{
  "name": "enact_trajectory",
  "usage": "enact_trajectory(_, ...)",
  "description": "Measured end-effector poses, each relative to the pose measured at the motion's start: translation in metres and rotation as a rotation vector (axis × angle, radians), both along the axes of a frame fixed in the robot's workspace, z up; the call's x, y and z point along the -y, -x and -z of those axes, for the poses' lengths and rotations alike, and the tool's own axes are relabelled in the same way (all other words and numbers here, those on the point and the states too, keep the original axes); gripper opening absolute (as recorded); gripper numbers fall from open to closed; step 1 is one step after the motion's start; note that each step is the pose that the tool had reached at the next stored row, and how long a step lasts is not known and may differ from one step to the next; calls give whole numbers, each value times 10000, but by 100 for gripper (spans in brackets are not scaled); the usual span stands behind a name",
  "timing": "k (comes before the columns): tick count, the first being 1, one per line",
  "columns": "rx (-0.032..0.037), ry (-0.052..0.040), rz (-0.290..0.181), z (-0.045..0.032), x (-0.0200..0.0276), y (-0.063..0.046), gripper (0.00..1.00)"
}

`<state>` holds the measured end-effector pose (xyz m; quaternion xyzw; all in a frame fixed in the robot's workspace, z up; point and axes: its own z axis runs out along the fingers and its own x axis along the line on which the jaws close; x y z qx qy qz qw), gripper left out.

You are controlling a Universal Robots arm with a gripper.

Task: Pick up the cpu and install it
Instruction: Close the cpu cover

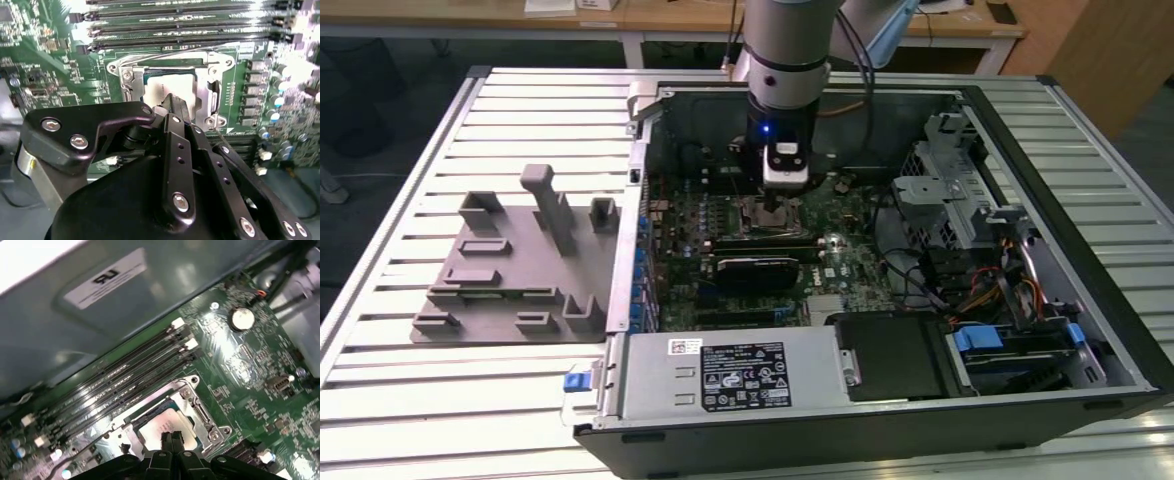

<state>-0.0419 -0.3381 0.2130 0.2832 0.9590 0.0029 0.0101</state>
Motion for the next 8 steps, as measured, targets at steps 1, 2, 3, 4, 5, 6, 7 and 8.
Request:
enact_trajectory(1, 0, 11, -177, 1, 0, 0, 11)
enact_trajectory(2, 0, 22, -364, 2, 0, 0, 11)
enact_trajectory(3, 0, 33, -542, 3, 0, 0, 11)
enact_trajectory(4, 0, 44, -720, 4, 0, 0, 11)
enact_trajectory(5, 0, 54, -896, 5, 0, 0, 11)
enact_trajectory(6, 0, 65, -1076, 6, 0, 0, 11)
enact_trajectory(7, 0, 76, -1252, 7, 0, 0, 11)
enact_trajectory(8, 0, 85, -1433, 8, 0, 0, 11)
